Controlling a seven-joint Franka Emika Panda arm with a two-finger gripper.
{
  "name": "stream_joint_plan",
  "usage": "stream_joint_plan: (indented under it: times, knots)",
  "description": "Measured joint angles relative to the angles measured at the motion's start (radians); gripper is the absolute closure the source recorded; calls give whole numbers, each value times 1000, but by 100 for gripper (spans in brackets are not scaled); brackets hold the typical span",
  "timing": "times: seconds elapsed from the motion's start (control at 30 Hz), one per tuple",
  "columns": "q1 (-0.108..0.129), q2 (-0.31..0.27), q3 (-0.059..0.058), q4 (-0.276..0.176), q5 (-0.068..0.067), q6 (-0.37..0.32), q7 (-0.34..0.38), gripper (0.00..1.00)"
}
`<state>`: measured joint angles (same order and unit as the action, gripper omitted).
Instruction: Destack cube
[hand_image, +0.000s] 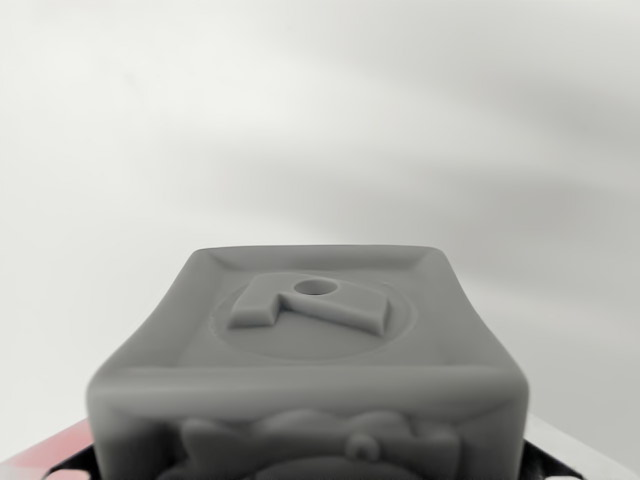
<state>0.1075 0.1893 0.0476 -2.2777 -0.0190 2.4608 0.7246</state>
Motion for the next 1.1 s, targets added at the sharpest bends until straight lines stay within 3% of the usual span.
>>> stream_joint_plan:
  times: [1.1]
  knots:
    - [-71,-99,-25,-156,10,58,-152,100]
